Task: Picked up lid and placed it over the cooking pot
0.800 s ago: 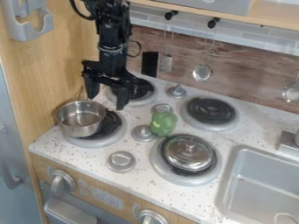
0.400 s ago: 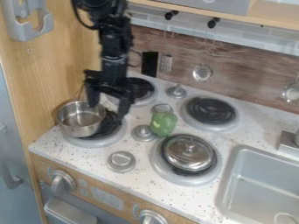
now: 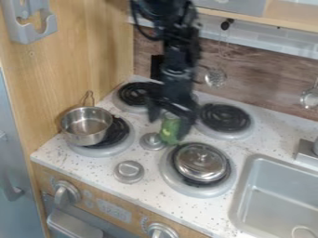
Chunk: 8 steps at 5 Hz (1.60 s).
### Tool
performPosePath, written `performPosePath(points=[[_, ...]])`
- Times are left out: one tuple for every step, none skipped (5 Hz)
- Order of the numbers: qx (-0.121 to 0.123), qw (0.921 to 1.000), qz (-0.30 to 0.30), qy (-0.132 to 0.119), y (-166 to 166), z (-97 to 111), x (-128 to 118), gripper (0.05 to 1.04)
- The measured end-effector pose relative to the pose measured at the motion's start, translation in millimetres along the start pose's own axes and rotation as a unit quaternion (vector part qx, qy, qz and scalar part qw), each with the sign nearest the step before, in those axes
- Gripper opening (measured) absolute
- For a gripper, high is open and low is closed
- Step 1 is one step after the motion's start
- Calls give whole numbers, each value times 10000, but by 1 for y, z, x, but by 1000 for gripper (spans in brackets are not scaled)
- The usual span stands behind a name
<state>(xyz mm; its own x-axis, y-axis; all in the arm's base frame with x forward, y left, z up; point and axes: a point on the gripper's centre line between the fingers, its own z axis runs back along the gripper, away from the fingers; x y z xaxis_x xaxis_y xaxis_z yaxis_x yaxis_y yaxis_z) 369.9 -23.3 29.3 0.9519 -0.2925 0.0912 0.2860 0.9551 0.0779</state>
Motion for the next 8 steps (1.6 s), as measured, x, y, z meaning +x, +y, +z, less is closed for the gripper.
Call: performPosePath(points=[[-102, 9996, -166, -216, -19, 9, 16, 999], [-253, 9996, -137, 17, -23, -14, 23, 999], [-230, 9995, -115, 198, -26, -33, 31, 999], [-290, 9983, -290, 422, -40, -52, 38, 999], [-333, 9977, -323, 485, -44, -61, 42, 940], [-342, 9978, -321, 460, -44, -63, 44, 751], [-298, 9979, -330, 466, -43, -63, 44, 467], [-213, 9981, -373, 444, -40, -61, 44, 278]])
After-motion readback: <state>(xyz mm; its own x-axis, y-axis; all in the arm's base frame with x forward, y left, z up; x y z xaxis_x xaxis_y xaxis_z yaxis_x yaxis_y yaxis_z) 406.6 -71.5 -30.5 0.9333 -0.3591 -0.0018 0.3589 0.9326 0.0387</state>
